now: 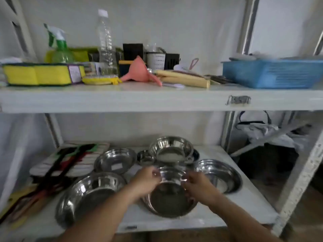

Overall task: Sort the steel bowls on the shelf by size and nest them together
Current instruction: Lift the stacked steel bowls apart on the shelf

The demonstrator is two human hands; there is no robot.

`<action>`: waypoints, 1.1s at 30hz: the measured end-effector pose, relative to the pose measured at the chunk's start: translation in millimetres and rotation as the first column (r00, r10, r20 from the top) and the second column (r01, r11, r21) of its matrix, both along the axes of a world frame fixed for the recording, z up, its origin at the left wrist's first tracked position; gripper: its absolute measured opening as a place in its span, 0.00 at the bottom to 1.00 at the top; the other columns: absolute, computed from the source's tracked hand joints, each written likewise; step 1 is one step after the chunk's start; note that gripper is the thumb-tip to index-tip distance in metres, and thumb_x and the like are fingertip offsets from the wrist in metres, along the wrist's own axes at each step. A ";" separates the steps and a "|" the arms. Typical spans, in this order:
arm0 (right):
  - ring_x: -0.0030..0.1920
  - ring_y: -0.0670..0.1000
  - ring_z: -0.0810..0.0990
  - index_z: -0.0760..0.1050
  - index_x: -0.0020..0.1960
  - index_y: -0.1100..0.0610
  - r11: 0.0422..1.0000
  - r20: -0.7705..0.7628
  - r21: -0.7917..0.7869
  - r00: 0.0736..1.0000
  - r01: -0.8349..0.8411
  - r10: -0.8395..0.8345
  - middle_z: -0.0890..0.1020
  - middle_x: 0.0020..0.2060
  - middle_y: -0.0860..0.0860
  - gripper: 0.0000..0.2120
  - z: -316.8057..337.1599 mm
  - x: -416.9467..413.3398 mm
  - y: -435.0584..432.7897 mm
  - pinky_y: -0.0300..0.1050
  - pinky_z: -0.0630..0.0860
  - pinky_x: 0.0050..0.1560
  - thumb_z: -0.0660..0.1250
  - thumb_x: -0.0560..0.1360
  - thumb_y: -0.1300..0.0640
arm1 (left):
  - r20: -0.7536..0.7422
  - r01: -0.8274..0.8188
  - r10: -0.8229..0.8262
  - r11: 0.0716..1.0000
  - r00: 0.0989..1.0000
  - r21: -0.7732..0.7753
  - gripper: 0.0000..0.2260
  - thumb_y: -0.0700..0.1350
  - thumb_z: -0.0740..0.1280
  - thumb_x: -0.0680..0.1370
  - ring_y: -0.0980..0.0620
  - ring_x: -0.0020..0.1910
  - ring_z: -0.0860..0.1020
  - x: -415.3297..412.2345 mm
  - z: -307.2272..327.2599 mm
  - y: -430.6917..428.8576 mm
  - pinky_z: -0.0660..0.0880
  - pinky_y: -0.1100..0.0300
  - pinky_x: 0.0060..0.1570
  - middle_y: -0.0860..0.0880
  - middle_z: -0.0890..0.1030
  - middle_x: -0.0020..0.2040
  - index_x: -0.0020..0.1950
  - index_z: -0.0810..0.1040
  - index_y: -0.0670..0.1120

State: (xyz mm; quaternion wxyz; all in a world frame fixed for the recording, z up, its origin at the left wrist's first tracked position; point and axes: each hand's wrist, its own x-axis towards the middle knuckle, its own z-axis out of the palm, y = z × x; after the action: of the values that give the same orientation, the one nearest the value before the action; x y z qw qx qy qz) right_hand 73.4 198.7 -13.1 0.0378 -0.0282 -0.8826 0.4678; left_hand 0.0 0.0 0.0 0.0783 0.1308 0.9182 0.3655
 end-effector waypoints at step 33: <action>0.39 0.55 0.82 0.76 0.45 0.60 0.482 0.404 -0.649 0.804 0.589 -0.438 0.81 0.45 0.60 0.07 -52.3 -196.5 13.1 0.54 0.85 0.54 0.65 0.80 0.68 | 0.595 -0.481 0.222 0.817 0.772 0.318 0.06 0.39 0.62 0.84 0.42 0.24 0.84 -2.9 -101.8 -23.1 0.83 0.52 0.28 0.35 0.85 0.29 0.55 0.75 0.36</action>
State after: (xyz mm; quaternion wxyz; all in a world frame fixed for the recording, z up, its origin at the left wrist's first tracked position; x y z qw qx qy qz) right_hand -123.2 211.8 -65.4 0.0800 -0.3471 -0.5580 0.7495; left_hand -2.9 -23.1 -101.8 0.2249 -0.1408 0.7557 0.5987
